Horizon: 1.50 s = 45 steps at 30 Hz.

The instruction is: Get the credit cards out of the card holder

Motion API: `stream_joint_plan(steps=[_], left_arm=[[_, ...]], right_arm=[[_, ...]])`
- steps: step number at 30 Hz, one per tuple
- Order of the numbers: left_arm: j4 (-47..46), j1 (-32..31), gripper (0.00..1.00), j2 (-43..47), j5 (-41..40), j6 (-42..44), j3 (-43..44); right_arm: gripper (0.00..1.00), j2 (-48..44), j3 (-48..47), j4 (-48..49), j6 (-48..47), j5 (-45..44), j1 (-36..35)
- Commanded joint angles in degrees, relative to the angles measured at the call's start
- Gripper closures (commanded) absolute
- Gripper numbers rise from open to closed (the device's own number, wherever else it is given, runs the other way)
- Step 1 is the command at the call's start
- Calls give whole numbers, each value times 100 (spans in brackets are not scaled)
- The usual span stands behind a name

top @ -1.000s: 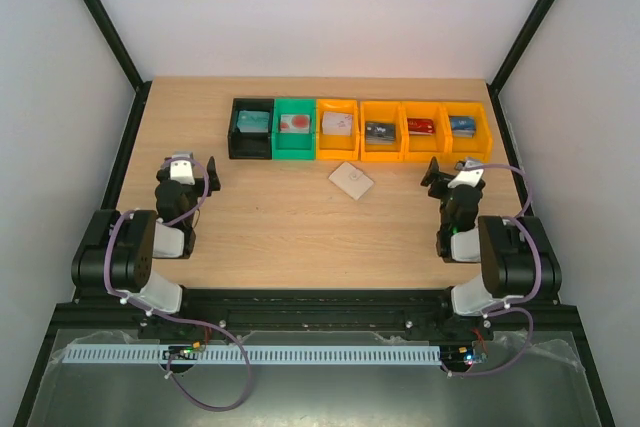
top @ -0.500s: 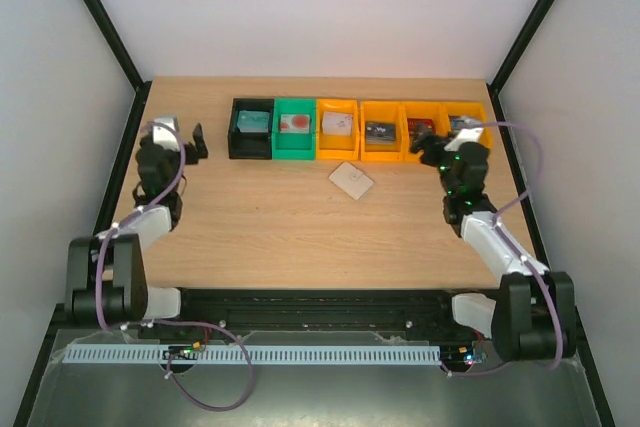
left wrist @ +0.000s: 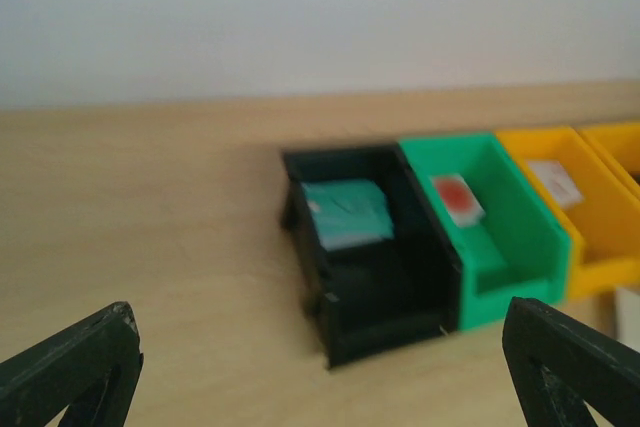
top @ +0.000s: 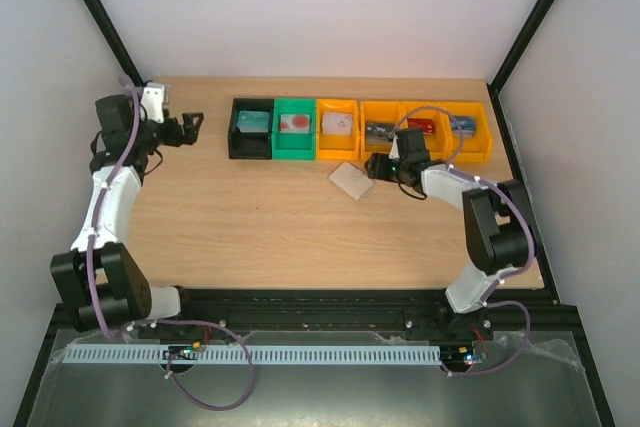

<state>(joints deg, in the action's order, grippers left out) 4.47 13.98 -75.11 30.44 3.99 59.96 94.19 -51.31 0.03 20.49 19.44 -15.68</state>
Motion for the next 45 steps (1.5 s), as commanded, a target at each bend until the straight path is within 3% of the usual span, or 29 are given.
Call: stream_joint_plan(steps=[1, 9, 16, 23, 29, 34, 38, 45], left_arm=[[1471, -161, 1, -474, 1022, 90, 285], [1561, -693, 0, -498, 963, 164, 179], [1545, -867, 1, -396, 1167, 167, 62], [1444, -1124, 0, -384, 1283, 155, -113], [997, -1602, 1, -383, 1637, -218, -587], [70, -1972, 6, -1143, 2476, -1611, -1091], [-359, -2143, 14, -1814, 2464, -2252, -1368], [-975, -2989, 15, -2193, 1926, -2790, -1756]], right_arm=[[35, 614, -388, -735, -302, 252, 11], [42, 1093, -411, -665, -520, 962, -164], [66, 1112, -277, -642, -482, 1197, -247], [98, 884, 165, -159, -121, 1763, -323], [98, 788, 536, 418, 225, 2158, -480], [98, 600, 784, 1113, 795, 2383, -1013], [98, 435, 1046, 1715, 1455, 2405, -1337], [99, 203, 1167, 2032, 2073, 2403, -1695]])
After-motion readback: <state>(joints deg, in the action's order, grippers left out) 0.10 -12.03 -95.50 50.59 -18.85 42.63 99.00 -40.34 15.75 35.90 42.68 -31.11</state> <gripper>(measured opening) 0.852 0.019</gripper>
